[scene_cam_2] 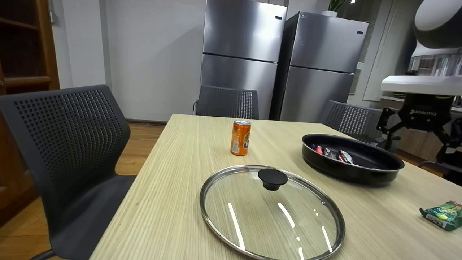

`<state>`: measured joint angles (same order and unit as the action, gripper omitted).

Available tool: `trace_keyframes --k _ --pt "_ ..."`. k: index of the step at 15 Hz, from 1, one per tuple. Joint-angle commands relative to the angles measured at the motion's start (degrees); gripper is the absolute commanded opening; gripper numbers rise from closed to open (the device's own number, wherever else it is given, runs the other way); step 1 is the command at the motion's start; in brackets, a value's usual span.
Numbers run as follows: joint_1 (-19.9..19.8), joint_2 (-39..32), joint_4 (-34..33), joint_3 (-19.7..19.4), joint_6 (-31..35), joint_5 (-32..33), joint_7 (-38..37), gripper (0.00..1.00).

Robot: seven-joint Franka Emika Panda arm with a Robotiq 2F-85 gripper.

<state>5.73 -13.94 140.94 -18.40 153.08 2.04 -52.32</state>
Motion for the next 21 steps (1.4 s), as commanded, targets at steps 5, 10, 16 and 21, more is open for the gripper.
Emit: trace_keyframes --k 5,10,16,21 --pt "-1.6 -0.4 -0.1 1.9 0.6 1.2 -1.2 1.00" --pt "-2.1 -0.6 1.2 2.0 1.1 0.9 -0.6 1.00" --pt "-3.8 0.0 4.9 1.3 4.0 0.6 0.5 1.00" --pt "-5.2 0.3 7.9 0.3 6.8 0.5 1.4 1.00"
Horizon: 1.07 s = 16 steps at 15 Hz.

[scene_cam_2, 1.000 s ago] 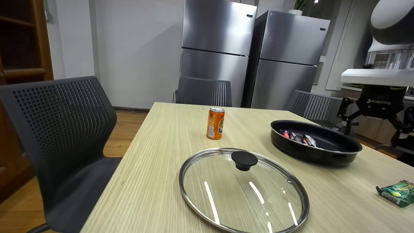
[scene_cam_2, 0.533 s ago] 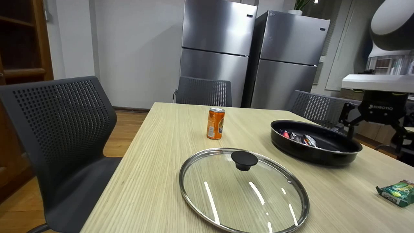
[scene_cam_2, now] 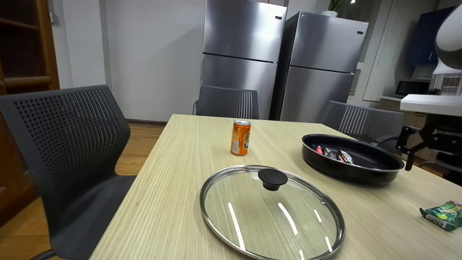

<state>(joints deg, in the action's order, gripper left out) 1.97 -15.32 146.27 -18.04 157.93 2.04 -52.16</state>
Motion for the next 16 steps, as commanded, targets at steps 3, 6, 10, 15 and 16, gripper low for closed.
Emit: trace_keyframes --k 3,6,10,15,16 --pt "-2.0 0.5 2.7 -0.1 2.6 -0.1 1.4 1.00" --pt "-2.4 -0.9 2.2 0.3 3.0 -0.9 2.1 1.00" --pt "-2.6 -3.8 0.8 0.9 3.5 -2.1 2.5 1.00" --pt "-2.1 -7.4 -0.2 0.7 6.0 -3.5 2.8 1.00" --pt "-2.0 -8.2 -0.7 0.7 6.1 -3.8 2.9 1.00"
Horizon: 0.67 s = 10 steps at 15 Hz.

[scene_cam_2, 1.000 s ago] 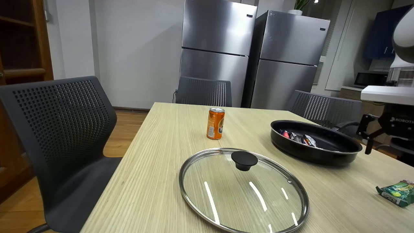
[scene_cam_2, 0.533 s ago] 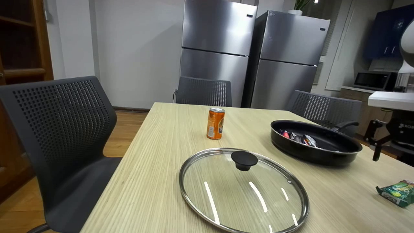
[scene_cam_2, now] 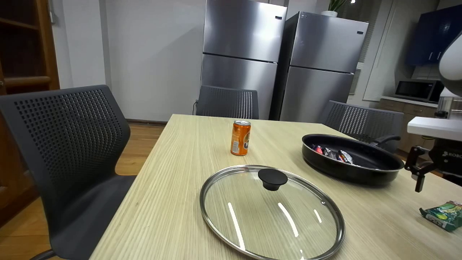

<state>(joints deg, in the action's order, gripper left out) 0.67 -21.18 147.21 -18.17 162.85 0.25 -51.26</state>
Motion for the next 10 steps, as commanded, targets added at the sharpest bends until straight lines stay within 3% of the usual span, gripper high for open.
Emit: trace_keyframes --k 1,10 --pt "-0.7 -3.0 -2.0 0.8 1.2 -2.4 2.1 1.00" --pt "-0.8 -6.6 -4.3 0.8 1.2 -4.9 4.0 1.00"
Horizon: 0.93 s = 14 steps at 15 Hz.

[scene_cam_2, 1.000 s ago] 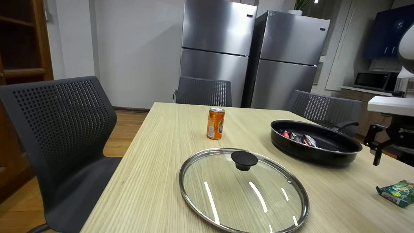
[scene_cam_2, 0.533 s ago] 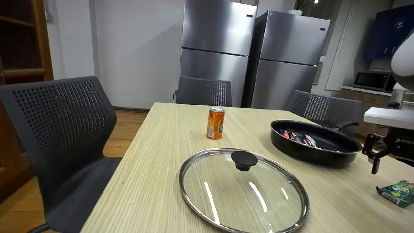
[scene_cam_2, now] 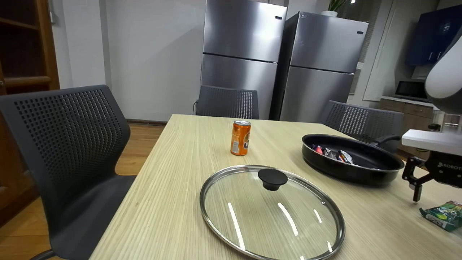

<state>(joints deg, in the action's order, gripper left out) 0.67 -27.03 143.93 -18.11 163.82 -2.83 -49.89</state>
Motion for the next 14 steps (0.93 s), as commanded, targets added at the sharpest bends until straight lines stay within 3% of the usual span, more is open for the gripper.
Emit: trace_keyframes --k 1,7,8,9,14 --pt "-0.8 -0.9 -1.1 0.7 0.3 -2.0 2.9 1.00" --pt "-1.9 -0.9 -1.1 1.7 0.6 -4.5 5.9 1.00" --pt "-1.8 -1.2 -1.4 1.6 0.4 -4.8 6.1 0.75" --pt "-1.9 -1.3 -1.7 1.7 0.2 -5.1 6.6 0.72" --pt "-2.0 -0.9 -2.1 1.7 0.3 -6.4 7.7 0.33"
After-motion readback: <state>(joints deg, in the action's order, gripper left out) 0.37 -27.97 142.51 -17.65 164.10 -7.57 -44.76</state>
